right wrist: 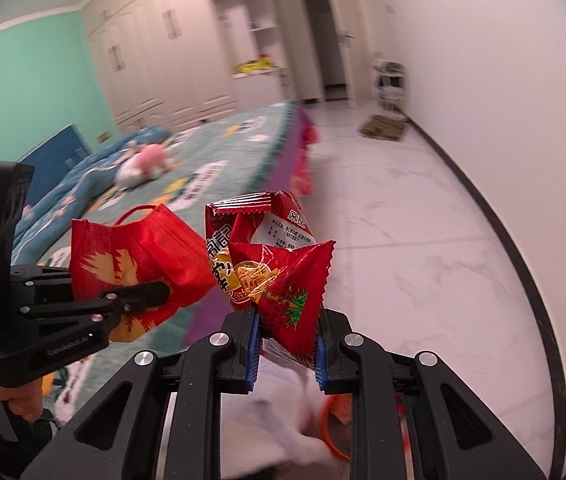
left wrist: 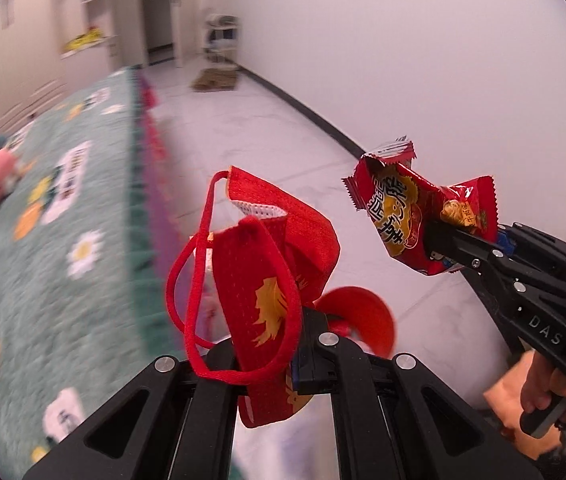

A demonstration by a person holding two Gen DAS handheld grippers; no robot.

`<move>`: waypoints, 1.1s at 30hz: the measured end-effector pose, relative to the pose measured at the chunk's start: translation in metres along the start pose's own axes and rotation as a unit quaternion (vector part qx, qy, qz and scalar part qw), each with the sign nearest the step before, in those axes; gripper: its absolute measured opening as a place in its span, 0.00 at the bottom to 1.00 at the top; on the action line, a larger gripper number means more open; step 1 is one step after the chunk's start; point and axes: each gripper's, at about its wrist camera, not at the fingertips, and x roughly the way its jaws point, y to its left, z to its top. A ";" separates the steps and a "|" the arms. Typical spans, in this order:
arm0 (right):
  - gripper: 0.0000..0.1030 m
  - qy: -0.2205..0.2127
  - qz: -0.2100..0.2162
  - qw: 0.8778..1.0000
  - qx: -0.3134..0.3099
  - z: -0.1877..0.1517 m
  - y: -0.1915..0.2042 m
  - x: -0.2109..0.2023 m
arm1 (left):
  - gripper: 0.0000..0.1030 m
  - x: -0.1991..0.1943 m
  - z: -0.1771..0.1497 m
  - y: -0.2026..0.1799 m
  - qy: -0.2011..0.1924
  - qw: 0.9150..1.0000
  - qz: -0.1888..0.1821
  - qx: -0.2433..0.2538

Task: Collect trash
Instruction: 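Carry the red mask and snack wrapper to the orange bin, then open the left gripper to drop the mask while the right drops the wrapper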

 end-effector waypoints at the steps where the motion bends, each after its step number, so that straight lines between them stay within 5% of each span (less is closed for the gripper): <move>1: 0.21 0.002 -0.007 1.000 0.007 -0.003 -0.009 -0.001 | 0.05 0.008 0.002 -0.009 0.006 1.000 -0.008 0.007; 14: 0.21 0.040 -0.067 0.993 0.092 -0.051 -0.121 0.013 | 0.05 0.112 0.014 -0.069 0.100 0.991 -0.086 0.037; 26: 0.21 0.065 -0.087 0.987 0.117 -0.070 -0.153 0.033 | 0.09 0.185 0.008 -0.093 0.165 0.980 -0.094 0.066; 27: 0.21 0.067 -0.086 0.987 0.120 -0.072 -0.154 0.036 | 0.13 0.189 0.008 -0.093 0.168 0.979 -0.093 0.067; 30: 0.21 0.073 -0.086 0.986 0.124 -0.073 -0.157 0.044 | 0.51 0.195 0.006 -0.096 0.174 0.978 -0.092 0.072; 33: 0.21 0.079 -0.083 0.986 0.124 -0.074 -0.158 0.052 | 0.56 0.193 0.003 -0.102 0.172 0.978 -0.082 0.080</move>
